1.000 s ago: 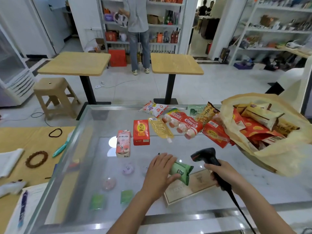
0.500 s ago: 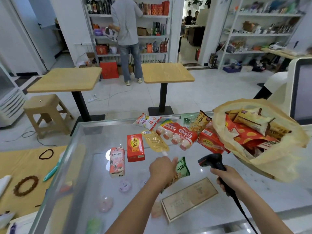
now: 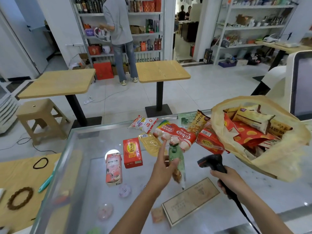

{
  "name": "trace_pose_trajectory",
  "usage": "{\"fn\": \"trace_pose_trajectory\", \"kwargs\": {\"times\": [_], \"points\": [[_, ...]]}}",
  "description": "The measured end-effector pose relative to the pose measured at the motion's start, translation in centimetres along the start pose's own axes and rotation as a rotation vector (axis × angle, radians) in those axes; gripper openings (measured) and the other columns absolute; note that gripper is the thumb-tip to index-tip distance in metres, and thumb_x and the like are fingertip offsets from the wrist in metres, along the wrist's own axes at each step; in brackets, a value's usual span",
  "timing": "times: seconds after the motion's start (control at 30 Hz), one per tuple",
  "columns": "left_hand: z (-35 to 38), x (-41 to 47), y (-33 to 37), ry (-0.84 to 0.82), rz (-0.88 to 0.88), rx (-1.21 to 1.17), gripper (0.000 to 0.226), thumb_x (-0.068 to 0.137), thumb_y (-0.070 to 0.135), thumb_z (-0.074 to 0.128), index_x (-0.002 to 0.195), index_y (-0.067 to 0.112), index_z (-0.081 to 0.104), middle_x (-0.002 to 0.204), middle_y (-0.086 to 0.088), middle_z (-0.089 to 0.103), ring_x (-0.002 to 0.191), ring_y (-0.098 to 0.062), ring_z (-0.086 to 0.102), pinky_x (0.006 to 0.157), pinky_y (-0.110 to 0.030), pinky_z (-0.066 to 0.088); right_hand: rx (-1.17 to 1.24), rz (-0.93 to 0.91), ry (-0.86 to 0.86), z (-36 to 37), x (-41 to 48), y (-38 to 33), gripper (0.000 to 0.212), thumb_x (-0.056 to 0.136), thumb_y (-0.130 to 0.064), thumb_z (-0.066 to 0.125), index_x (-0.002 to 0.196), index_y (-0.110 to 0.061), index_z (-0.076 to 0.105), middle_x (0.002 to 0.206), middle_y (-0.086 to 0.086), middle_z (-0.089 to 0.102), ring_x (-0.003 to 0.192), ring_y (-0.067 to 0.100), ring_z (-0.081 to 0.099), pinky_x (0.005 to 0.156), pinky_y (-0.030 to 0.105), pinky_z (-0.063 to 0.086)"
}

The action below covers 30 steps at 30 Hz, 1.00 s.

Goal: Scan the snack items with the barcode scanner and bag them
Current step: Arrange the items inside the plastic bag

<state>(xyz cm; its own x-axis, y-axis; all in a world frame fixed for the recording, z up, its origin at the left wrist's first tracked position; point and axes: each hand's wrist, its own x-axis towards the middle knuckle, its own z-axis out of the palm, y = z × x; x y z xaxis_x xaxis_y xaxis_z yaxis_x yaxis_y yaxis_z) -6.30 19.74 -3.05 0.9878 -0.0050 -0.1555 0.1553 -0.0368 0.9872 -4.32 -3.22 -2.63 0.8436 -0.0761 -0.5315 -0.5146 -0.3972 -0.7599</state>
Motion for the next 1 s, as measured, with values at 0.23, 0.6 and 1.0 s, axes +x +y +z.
{"fn": "trace_pose_trajectory", "kwargs": {"times": [0.23, 0.6, 1.0], "points": [[-2.4, -1.2, -2.6, 0.070, -0.077, -0.149, 0.060, 0.074, -0.027, 0.042, 0.110, 0.021, 0.052, 0.120, -0.006, 0.055, 0.104, -0.014, 0.055, 0.069, -0.015, 0.045, -0.004, 0.007, -0.023, -0.1, 0.6, 0.1, 0.017, 0.091, -0.020, 0.061, 0.100, -0.007, 0.055, 0.057, 0.010, 0.056, 0.040, 0.018, 0.046, 0.039, 0.022, 0.036], [-2.1, -1.4, -4.8, -0.186, 0.418, 1.372, 0.083, 0.075, 0.074, 0.042, 0.139, 0.022, 0.040, 0.132, 0.001, 0.049, 0.120, -0.019, 0.042, 0.094, -0.033, 0.046, 0.080, 0.162, -0.235, -0.9, 1.1, -2.4, 0.052, 0.084, -0.044, 0.068, 0.113, -0.002, 0.056, 0.074, 0.011, 0.072, 0.052, 0.019, 0.061, 0.050, 0.028, 0.051], [2.5, 2.4, -2.3, -0.053, 0.164, 1.386, 0.064, 0.082, 0.059, 0.058, 0.119, 0.009, 0.041, 0.118, -0.010, 0.049, 0.108, -0.026, 0.046, 0.084, -0.034, 0.037, 0.194, 0.122, -0.126, -2.0, -2.9, -5.4, 0.087, 0.075, -0.081, 0.034, 0.101, -0.002, 0.058, 0.052, 0.003, 0.045, 0.038, 0.013, 0.038, 0.035, 0.020, 0.031]]}}
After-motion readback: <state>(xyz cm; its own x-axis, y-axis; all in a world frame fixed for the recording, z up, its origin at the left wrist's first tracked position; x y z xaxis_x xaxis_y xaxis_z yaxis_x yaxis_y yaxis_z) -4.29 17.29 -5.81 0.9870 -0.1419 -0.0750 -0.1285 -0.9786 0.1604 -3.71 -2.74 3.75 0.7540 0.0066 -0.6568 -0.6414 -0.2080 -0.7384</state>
